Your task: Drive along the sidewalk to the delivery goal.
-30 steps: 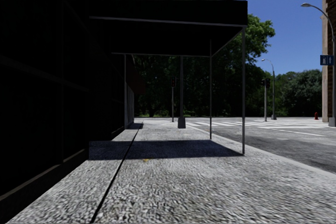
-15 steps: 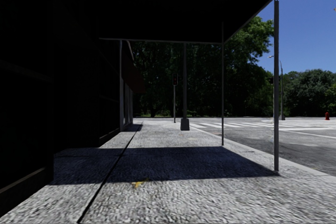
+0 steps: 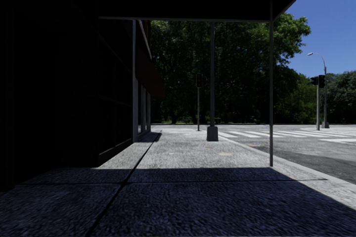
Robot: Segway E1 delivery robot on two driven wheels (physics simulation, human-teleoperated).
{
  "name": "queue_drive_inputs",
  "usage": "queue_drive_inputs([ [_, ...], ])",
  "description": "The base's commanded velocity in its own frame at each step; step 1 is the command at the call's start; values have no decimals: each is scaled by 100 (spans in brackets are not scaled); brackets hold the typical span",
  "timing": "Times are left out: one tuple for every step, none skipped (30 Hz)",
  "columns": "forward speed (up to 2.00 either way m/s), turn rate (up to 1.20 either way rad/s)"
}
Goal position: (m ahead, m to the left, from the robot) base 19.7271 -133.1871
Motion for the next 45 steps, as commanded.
queue_drive_inputs([
  [200, 0],
  [200, 0],
  [200, 0],
  [200, 0],
  [200, 0],
  [200, 0],
  [200, 0],
  [200, 9],
  [200, 20],
  [200, 25],
  [200, 25],
  [200, 26],
  [200, 13],
  [200, 0],
  [200, 0],
  [200, 0],
  [200, 0],
  [200, 0],
  [200, 0],
  [200, 0],
  [200, 0],
  [200, 0],
  [200, 0],
  [200, 0],
  [200, 0],
  [200, 0],
  [200, 0],
  [200, 0],
  [200, 0],
  [200, 0],
  [200, 0],
  [200, 0],
  [200, 0],
  [200, 0],
  [200, 0],
  [200, 0],
  [200, 0],
  [200, 0],
  [200, 0],
  [200, 0],
  [200, 0],
  [200, 0],
  [200, 0],
  [200, 0],
  [200, 0],
])
